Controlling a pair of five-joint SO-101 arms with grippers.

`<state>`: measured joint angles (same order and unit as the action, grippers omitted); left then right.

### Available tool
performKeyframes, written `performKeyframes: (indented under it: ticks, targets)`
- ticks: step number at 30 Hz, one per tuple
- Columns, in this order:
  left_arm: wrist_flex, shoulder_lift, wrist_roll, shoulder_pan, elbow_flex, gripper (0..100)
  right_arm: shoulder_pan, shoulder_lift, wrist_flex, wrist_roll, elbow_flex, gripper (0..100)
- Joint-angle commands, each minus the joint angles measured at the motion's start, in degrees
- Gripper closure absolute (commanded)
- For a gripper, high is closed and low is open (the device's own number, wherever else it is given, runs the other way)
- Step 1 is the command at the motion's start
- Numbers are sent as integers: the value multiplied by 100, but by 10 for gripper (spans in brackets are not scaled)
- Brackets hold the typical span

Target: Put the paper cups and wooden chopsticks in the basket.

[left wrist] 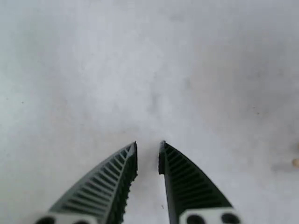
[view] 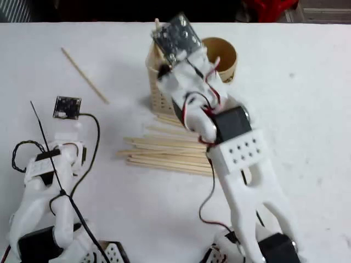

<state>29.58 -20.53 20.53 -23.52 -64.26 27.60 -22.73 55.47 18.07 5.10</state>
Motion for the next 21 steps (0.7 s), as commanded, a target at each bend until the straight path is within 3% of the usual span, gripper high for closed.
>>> performKeyframes:
  ticks: [1, 6, 13, 16, 21]
  targets:
    - [-132, -136, 70, 145, 9, 902, 558, -576, 1297, 949, 237, 939]
    - [-132, -136, 70, 145, 9, 902, 1174, -567, 1912, 1890, 1275, 938]
    - [-132, -136, 70, 145, 9, 902, 1640, -136, 295, 2505, 3631, 906]
    - [-132, -136, 70, 145, 9, 902, 1666, 356, -303, 2523, 3947, 865]
    - [-132, -136, 70, 145, 9, 902, 1657, 1147, -725, 2497, 3921, 881]
